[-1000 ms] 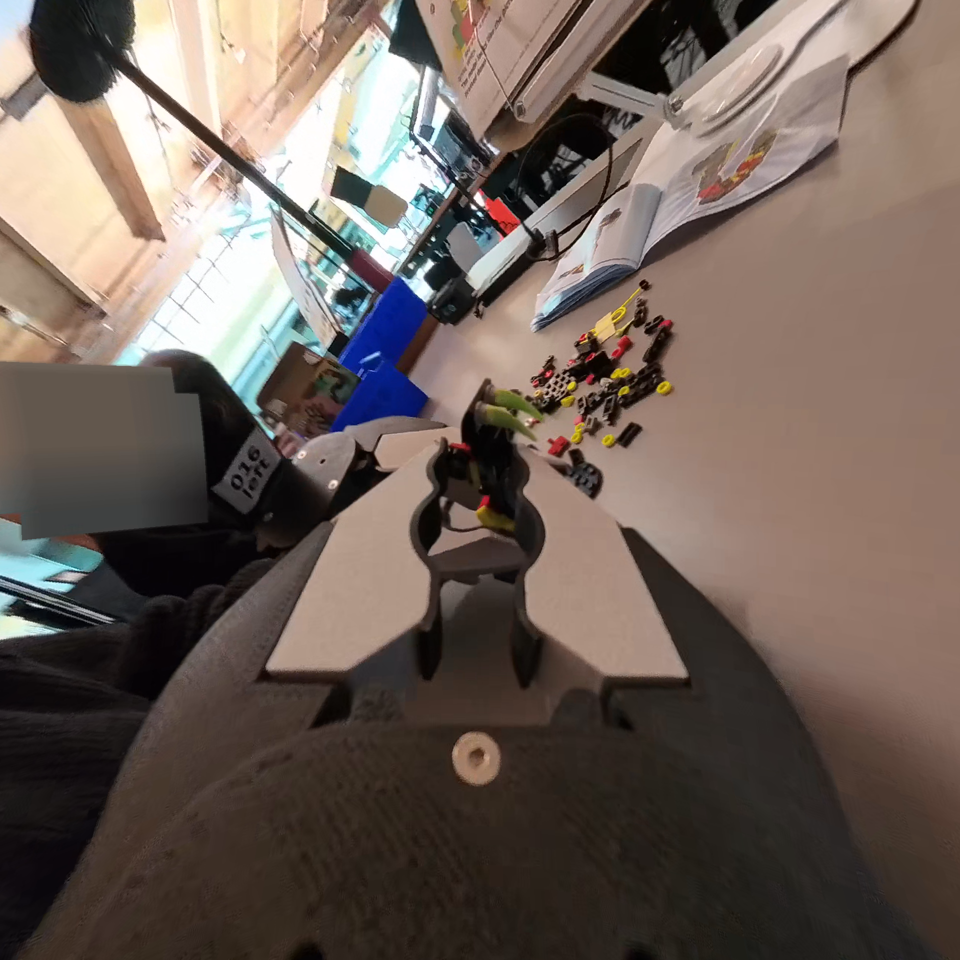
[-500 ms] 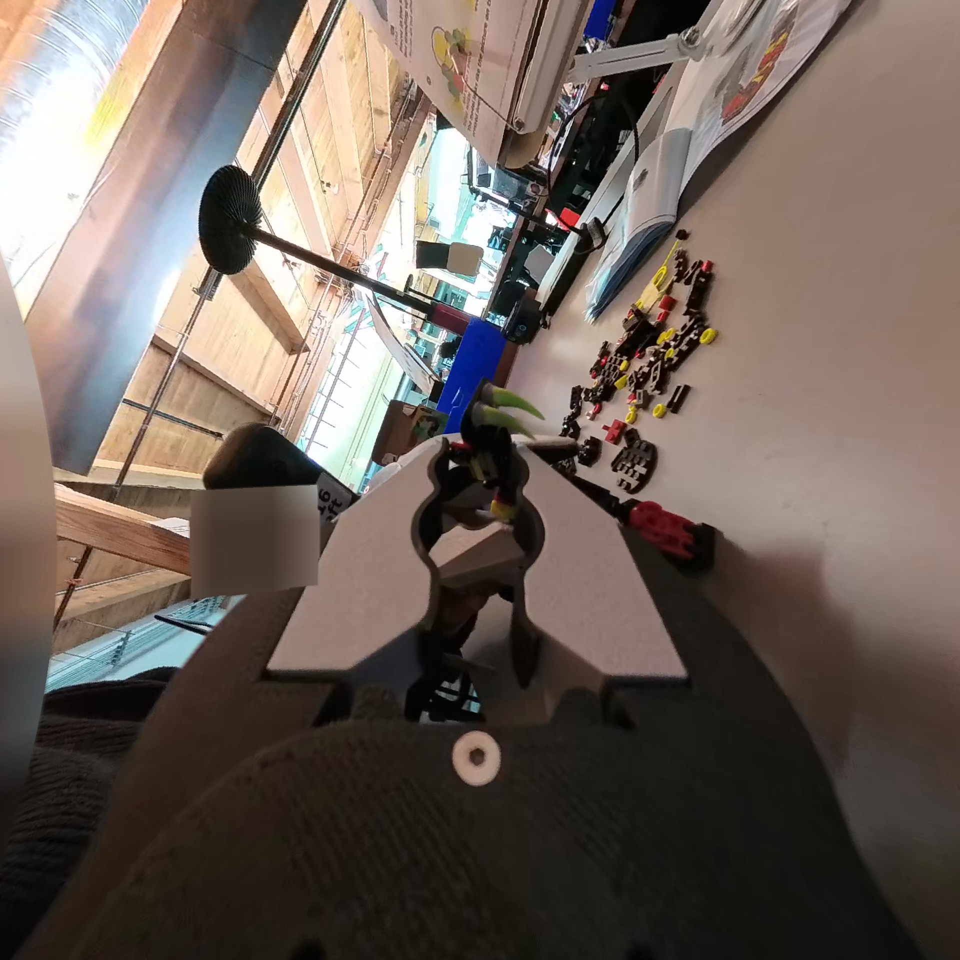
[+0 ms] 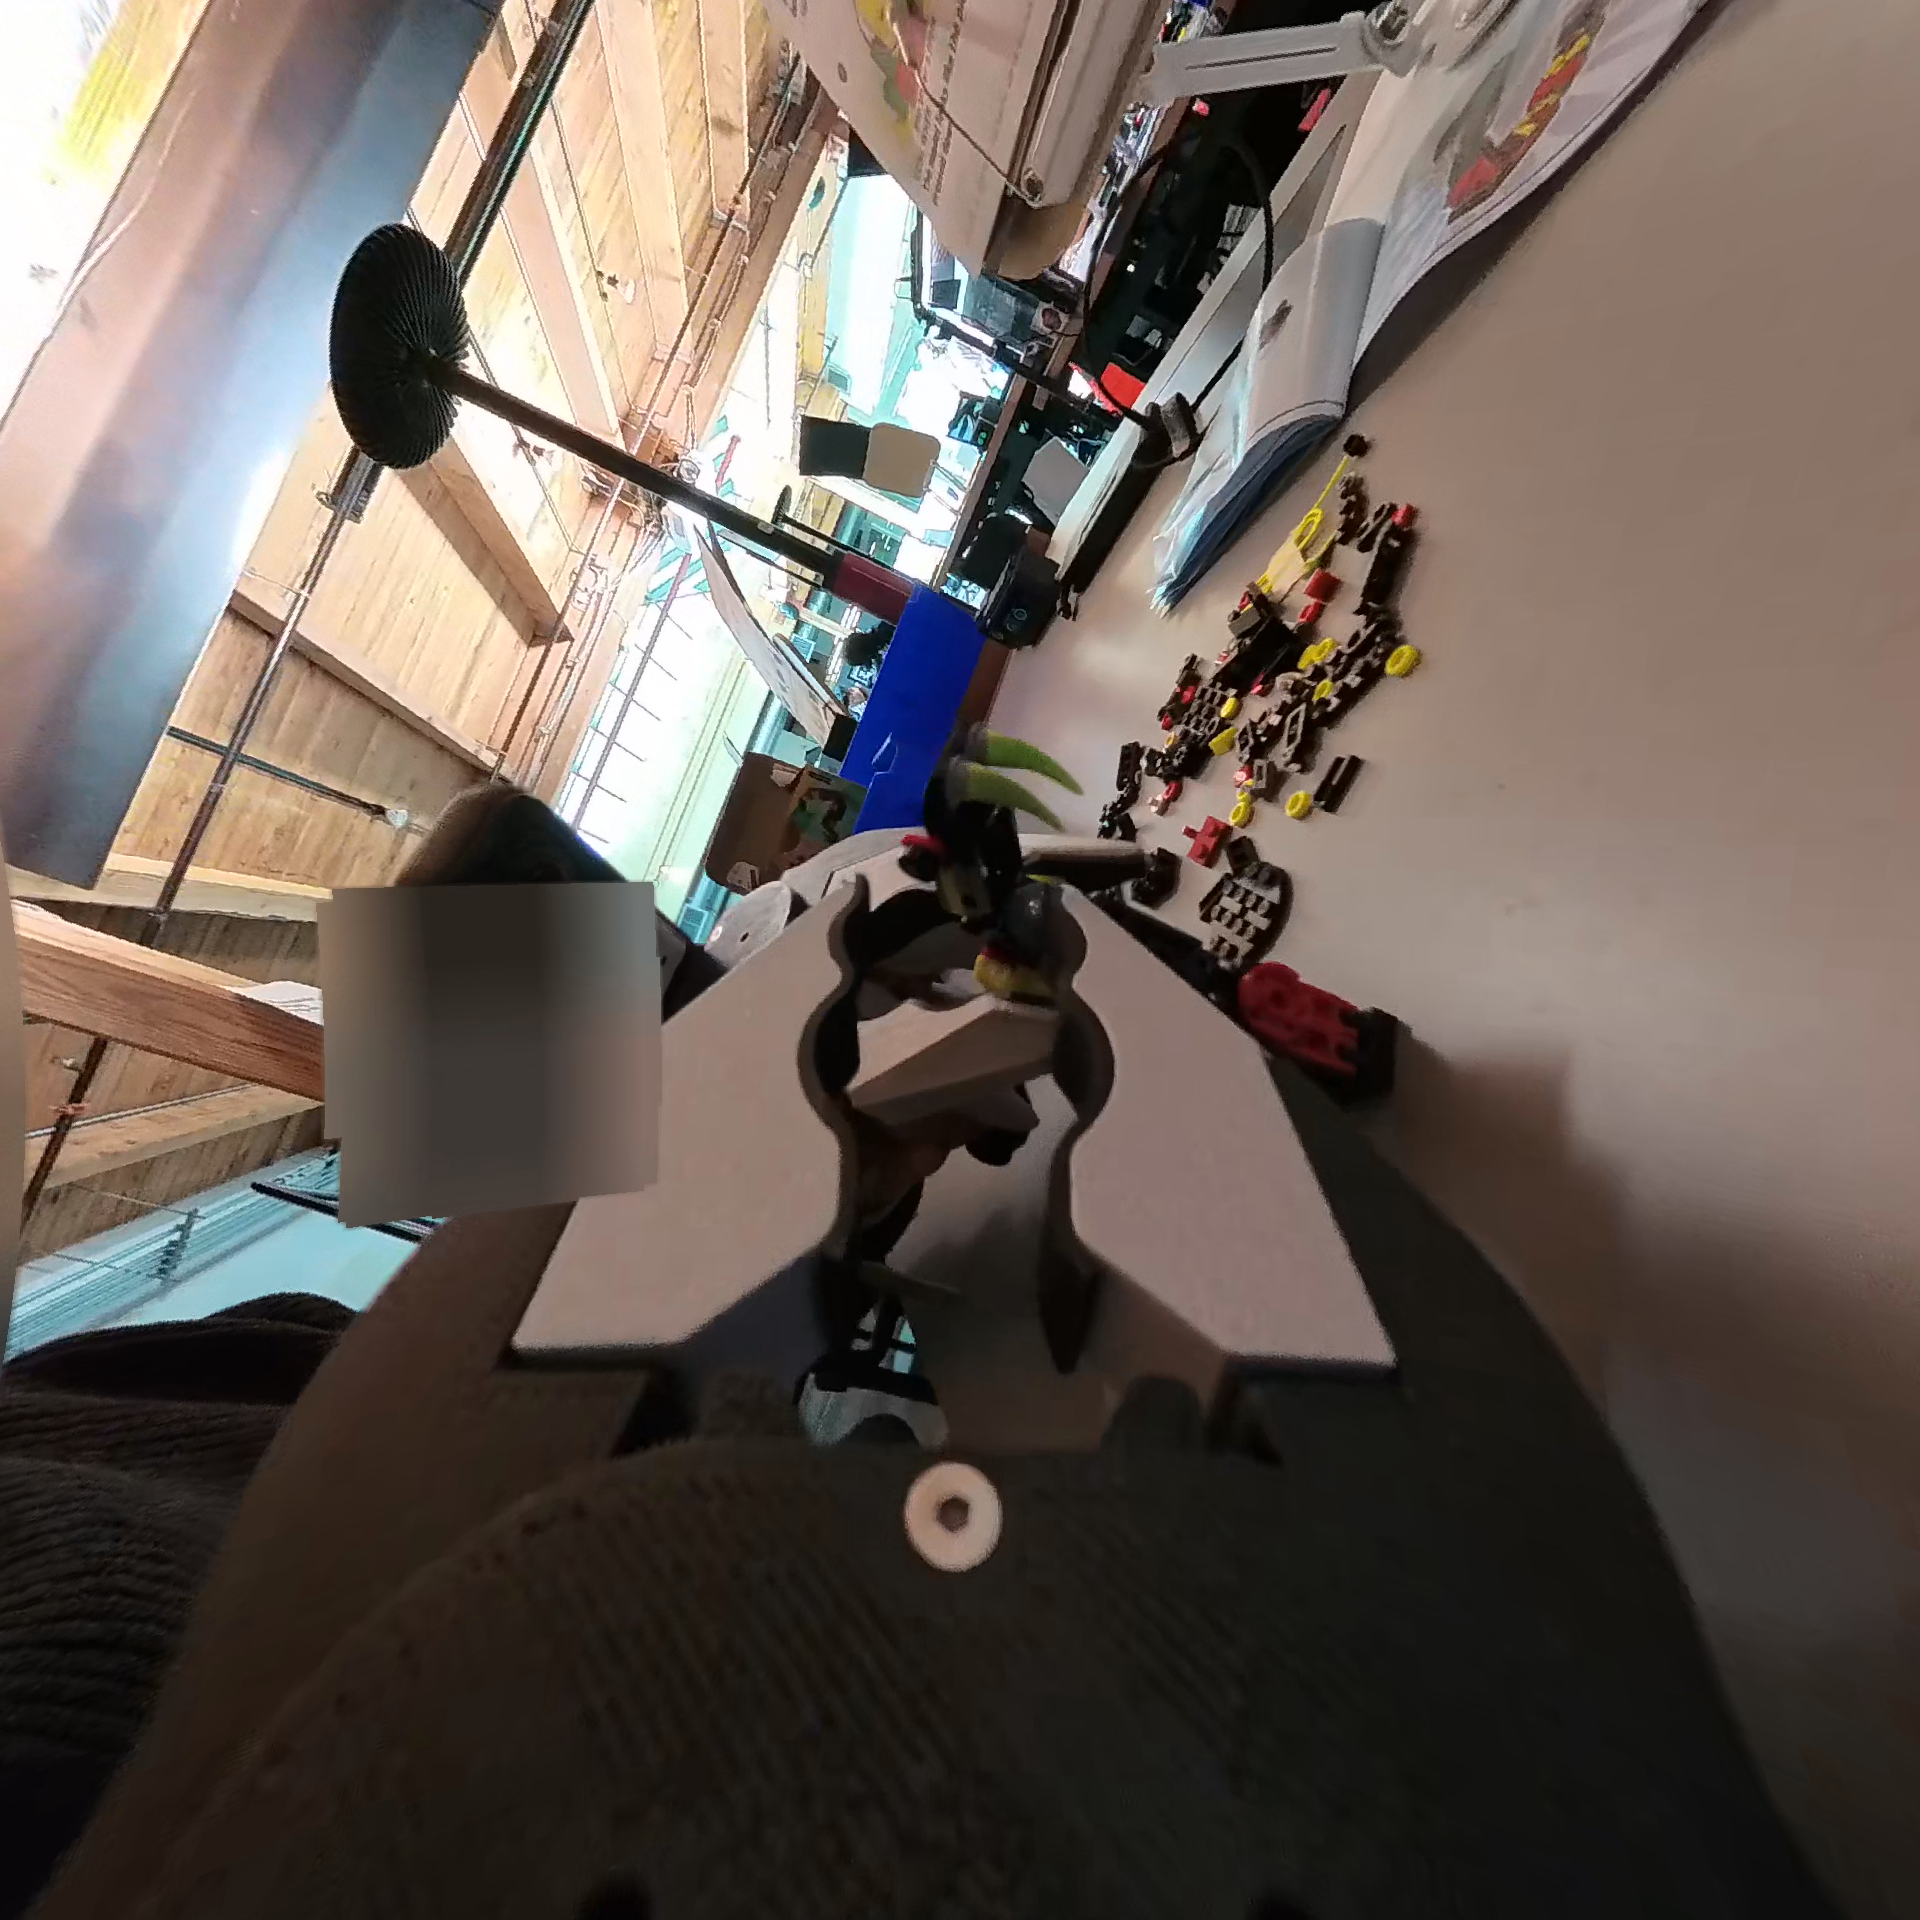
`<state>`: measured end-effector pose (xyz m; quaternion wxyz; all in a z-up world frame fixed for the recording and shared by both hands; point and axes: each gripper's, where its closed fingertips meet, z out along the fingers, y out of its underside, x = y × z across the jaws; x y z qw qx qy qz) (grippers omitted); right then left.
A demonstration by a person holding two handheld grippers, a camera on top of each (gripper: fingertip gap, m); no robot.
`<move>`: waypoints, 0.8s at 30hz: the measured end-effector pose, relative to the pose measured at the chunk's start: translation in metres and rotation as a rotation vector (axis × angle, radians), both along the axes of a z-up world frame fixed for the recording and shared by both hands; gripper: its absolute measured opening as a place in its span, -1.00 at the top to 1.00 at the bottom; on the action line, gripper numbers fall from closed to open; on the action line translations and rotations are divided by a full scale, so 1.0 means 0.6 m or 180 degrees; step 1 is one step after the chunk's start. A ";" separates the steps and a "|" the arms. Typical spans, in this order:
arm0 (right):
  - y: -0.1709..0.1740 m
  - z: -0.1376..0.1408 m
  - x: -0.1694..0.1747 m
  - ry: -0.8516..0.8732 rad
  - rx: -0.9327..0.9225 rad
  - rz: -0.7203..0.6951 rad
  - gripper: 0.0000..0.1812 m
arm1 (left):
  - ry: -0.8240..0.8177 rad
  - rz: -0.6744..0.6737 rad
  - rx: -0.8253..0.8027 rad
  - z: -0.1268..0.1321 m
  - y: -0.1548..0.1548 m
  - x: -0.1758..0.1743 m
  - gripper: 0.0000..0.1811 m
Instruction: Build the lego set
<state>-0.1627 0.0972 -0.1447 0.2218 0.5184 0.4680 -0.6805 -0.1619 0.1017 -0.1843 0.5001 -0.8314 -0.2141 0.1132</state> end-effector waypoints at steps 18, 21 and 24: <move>0.052 -0.025 0.024 0.0320 0.0960 0.0204 0.79 | -0.0564 0.0400 -0.0381 -0.063 -0.133 0.061 0.10; 0.044 -0.022 0.030 0.0404 0.1021 0.0294 0.79 | -0.0612 0.0461 -0.0335 -0.063 -0.136 0.064 0.15; 0.035 -0.020 0.038 0.0467 0.1078 0.0369 0.79 | -0.0576 0.0439 -0.0306 -0.057 -0.125 0.060 0.19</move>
